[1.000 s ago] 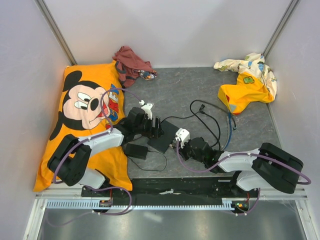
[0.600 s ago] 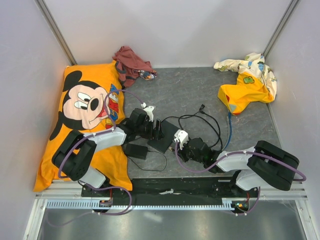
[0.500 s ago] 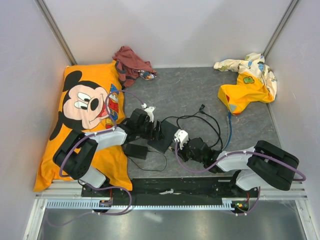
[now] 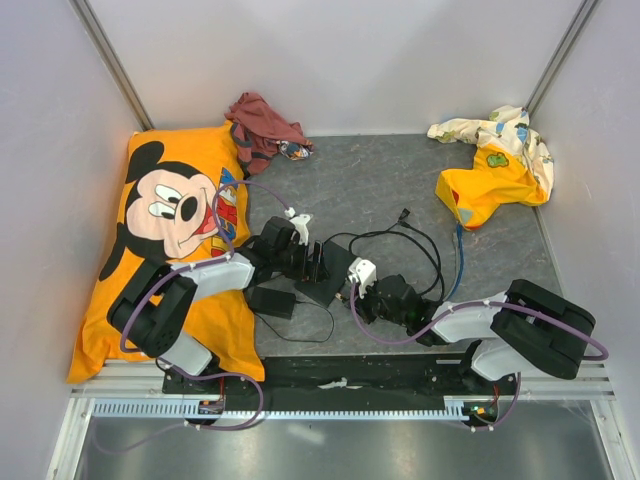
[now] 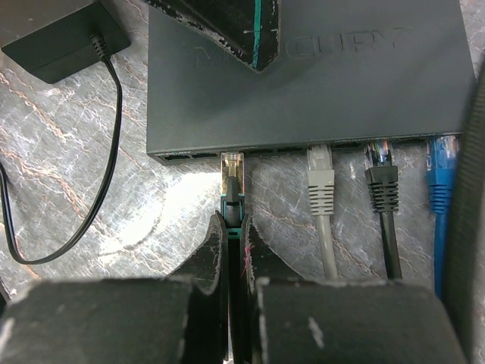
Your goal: Insert the plug into the switch port
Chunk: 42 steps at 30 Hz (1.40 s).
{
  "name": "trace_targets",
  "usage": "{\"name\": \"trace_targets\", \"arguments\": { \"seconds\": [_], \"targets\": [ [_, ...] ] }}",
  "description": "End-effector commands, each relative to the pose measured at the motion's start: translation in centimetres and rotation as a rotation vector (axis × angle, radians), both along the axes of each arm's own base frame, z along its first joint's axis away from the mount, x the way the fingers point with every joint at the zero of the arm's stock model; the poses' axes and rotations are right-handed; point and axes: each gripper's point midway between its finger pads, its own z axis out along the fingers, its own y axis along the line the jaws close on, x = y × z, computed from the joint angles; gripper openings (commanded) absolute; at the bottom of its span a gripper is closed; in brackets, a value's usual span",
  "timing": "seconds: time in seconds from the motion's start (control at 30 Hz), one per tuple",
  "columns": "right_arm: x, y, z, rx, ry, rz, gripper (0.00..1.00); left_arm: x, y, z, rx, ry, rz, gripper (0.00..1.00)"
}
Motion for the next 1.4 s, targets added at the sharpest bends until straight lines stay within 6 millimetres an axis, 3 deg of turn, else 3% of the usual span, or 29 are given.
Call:
{"name": "trace_targets", "arguments": {
  "seconds": [0.0, 0.5, 0.87, 1.37],
  "targets": [
    [0.8, 2.4, 3.3, 0.126, -0.037, 0.014, 0.00, 0.2, -1.2, 1.1, -0.054, 0.010, -0.014, 0.83],
    [2.3, 1.5, 3.0, 0.111, -0.055, -0.121, 0.00, -1.3, -1.7, 1.2, -0.117, 0.078, 0.021, 0.82],
    [1.5, 3.0, 5.0, 0.152, -0.063, -0.071, 0.00, -1.2, -1.7, 1.5, -0.123, 0.072, 0.049, 0.82],
    [2.3, 2.1, 6.1, 0.156, -0.135, -0.143, 0.00, -1.8, -2.2, 1.1, -0.118, 0.088, 0.038, 0.82]
  ]
}}
